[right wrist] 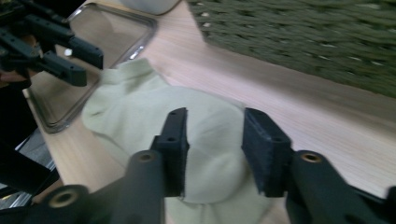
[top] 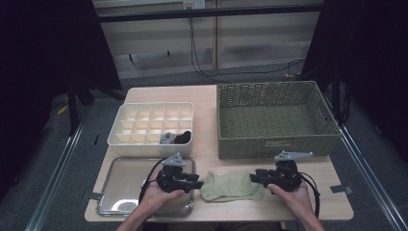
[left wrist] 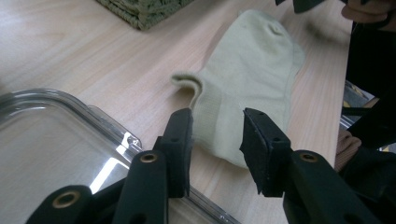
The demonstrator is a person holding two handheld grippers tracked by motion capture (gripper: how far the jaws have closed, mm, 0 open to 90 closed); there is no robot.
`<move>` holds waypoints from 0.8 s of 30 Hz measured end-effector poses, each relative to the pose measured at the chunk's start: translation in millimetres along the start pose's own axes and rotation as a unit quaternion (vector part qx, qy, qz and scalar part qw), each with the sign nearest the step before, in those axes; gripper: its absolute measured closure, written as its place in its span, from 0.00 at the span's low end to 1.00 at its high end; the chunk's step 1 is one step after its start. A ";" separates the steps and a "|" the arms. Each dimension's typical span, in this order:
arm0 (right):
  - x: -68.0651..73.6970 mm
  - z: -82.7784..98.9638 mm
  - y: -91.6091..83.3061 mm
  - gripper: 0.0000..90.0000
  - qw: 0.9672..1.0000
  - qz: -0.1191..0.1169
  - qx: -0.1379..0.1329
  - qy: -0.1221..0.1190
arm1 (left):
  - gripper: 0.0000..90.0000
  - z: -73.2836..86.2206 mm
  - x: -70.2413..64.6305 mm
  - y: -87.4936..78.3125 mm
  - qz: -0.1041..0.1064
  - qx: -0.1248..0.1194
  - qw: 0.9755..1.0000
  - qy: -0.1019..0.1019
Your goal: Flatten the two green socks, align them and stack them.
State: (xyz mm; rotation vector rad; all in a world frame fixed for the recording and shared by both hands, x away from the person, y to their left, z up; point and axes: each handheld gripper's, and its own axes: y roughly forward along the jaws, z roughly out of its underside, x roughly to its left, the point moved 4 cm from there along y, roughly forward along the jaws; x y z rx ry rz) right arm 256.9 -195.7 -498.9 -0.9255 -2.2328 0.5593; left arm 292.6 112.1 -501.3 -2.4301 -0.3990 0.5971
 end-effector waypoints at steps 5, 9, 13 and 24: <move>15.8 -5.2 10.7 0.55 1.000 -0.019 0.011 -0.012 | 0.64 -0.1 3.0 -13.7 -0.009 -0.013 1.000 -0.005; 30.0 -9.1 26.0 0.59 0.999 -0.035 0.023 -0.024 | 0.62 2.0 4.4 -22.0 -0.018 -0.011 1.000 0.001; 46.9 -13.1 44.7 0.66 0.997 -0.051 0.037 -0.036 | 0.61 4.8 6.4 -29.0 -0.024 -0.017 1.000 0.000; 77.4 -21.9 95.4 0.72 0.991 -0.080 0.076 -0.069 | 0.60 9.7 9.0 -37.3 -0.024 -0.036 0.999 -0.010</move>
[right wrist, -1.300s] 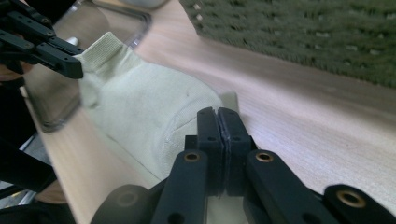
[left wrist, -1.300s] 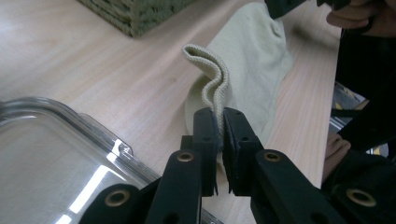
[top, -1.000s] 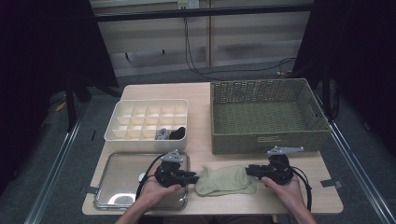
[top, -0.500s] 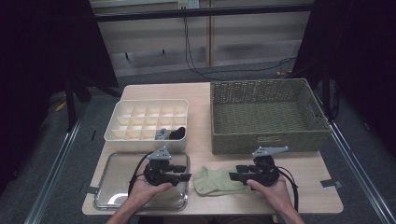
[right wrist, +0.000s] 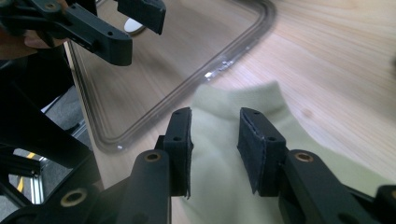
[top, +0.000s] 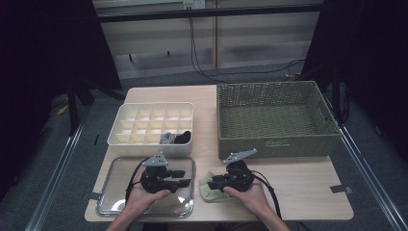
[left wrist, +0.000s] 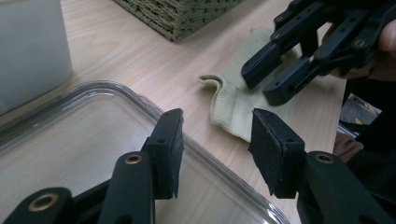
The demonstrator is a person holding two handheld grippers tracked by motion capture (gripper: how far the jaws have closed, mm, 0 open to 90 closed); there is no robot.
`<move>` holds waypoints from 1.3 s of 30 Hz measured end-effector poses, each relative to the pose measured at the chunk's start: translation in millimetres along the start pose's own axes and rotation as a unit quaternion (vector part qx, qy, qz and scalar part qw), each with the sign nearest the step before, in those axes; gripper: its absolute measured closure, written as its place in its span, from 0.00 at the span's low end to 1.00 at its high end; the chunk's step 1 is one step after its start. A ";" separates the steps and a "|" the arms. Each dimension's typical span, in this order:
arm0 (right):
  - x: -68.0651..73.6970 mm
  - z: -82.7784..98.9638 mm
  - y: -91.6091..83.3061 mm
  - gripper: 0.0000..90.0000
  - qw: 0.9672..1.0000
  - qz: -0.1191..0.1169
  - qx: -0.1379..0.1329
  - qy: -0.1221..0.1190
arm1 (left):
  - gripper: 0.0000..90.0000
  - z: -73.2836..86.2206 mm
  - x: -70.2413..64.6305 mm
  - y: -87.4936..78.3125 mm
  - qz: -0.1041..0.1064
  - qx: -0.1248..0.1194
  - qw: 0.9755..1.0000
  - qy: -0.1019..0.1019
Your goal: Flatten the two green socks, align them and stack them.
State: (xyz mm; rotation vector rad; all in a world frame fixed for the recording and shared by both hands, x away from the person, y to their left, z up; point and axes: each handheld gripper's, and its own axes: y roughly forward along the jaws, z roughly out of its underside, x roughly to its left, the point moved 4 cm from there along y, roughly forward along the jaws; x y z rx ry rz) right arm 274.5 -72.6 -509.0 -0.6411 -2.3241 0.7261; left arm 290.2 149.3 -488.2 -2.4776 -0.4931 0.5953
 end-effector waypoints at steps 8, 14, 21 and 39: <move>-1.4 -11.5 18.7 0.65 1.000 0.005 0.006 -0.006 | 0.60 1.6 3.3 -1.1 -0.005 0.000 1.000 -0.003; -3.0 -9.5 30.0 0.61 1.000 0.018 0.017 -0.013 | 0.59 2.1 2.3 -0.8 -0.005 0.003 1.000 -0.001; -0.5 -5.9 32.4 0.65 0.999 0.035 0.019 -0.037 | 0.59 1.8 2.9 -1.0 -0.005 0.003 1.000 0.001; -5.0 -2.4 30.7 0.98 0.997 0.063 0.013 -0.051 | 0.59 3.1 3.0 3.4 -0.008 0.009 1.000 0.002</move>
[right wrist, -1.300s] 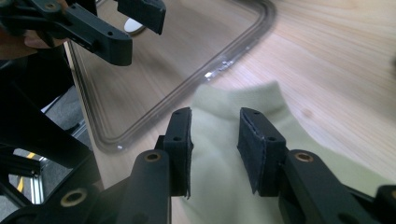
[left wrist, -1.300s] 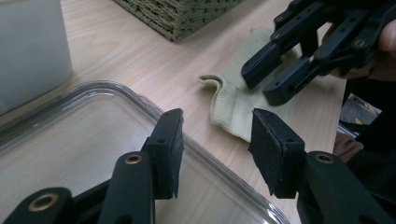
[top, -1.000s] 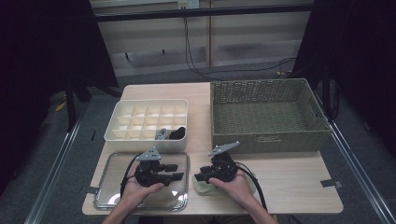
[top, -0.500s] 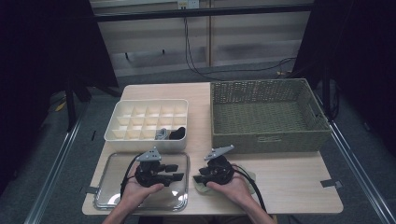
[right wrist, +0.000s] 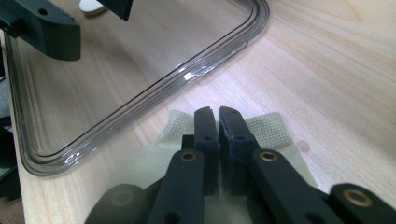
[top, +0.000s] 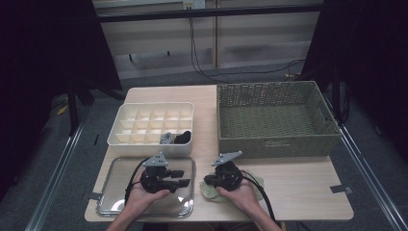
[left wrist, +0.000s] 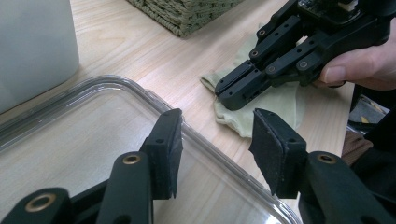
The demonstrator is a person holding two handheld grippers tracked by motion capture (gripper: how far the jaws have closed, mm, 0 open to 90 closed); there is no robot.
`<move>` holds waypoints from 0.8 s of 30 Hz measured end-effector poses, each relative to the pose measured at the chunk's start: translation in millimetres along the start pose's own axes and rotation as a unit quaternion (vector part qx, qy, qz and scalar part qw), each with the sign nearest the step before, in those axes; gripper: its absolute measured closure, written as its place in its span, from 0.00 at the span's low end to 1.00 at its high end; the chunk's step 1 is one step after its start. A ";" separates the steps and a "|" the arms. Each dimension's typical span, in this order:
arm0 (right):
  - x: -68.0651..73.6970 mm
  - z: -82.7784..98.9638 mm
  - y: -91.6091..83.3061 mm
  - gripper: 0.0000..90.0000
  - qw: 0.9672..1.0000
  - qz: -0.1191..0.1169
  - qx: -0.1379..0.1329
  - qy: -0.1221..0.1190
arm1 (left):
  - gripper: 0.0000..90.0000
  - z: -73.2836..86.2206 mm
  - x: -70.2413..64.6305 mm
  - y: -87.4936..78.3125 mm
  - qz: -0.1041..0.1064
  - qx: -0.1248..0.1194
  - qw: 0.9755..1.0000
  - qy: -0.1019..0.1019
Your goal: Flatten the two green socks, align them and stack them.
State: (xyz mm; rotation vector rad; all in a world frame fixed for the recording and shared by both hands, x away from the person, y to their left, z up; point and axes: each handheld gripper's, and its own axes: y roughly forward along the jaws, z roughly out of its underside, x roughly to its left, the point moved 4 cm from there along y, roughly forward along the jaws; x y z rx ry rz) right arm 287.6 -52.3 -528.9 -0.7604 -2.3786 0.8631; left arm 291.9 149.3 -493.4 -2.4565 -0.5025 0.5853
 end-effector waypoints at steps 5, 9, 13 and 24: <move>-3.0 -0.3 -1.9 1.00 0.999 -0.018 -0.002 0.026 | 0.59 0.7 -0.1 -0.2 0.000 0.001 1.000 0.000; -5.0 -1.8 -8.0 1.00 0.999 -0.030 -0.013 0.042 | 0.59 1.1 0.1 -0.6 0.001 0.000 1.000 -0.001; -7.0 -4.7 -17.9 1.00 0.996 -0.047 -0.035 0.061 | 0.59 1.1 -0.2 0.0 0.000 -0.001 1.000 0.000; -11.0 -19.7 -53.0 1.00 0.991 -0.065 -0.089 0.081 | 0.64 2.8 -4.5 7.9 0.014 0.007 1.000 0.003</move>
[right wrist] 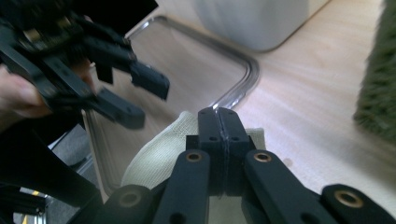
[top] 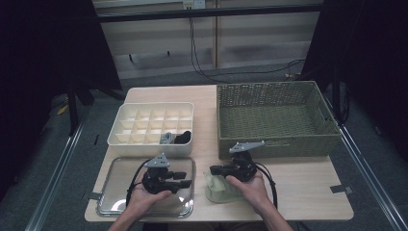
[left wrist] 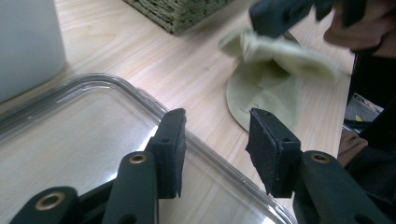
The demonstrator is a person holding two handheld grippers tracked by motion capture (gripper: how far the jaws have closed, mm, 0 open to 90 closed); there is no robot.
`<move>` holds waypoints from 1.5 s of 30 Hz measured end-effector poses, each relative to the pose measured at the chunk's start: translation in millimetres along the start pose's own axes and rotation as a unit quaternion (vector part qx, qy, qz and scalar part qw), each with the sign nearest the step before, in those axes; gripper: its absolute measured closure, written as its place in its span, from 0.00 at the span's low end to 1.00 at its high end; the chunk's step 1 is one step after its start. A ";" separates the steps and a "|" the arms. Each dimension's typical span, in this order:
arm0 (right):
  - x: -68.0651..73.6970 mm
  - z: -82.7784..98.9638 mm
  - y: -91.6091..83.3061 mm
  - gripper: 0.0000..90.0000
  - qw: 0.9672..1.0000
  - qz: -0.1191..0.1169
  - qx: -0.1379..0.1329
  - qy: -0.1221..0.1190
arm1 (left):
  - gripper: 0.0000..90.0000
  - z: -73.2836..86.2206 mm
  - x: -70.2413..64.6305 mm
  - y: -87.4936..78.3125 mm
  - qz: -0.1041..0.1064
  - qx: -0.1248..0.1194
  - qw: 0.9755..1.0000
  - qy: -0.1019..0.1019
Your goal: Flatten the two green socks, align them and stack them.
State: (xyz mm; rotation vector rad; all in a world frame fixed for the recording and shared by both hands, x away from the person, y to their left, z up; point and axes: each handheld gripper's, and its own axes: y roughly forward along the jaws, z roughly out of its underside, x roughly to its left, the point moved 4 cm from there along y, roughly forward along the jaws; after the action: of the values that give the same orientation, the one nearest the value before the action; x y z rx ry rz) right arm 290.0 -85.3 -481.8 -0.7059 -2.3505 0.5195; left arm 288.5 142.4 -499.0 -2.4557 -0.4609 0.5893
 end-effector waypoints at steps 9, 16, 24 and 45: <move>9.2 -21.4 -25.4 1.00 0.999 -0.009 -0.041 -0.012 | 0.79 -2.1 -17.6 17.5 0.036 0.010 0.999 0.018; 11.4 -30.5 -36.8 1.00 0.998 -0.013 -0.062 -0.013 | 0.80 -8.9 -34.7 41.9 0.059 0.027 0.997 0.038; 15.8 -40.4 -44.0 1.00 0.996 -0.019 -0.081 -0.017 | 0.79 -1.4 -37.5 57.9 0.053 0.059 0.996 0.050; 45.5 -66.0 -26.0 1.00 0.993 -0.056 -0.100 -0.033 | 0.77 -1.8 -28.2 52.0 0.032 0.047 0.998 0.039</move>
State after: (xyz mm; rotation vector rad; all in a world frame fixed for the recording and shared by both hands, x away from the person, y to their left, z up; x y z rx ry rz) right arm 294.2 -66.3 -399.8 -0.6487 -2.5114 0.2631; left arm 275.5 88.6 -519.9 -2.4018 -0.3187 0.5269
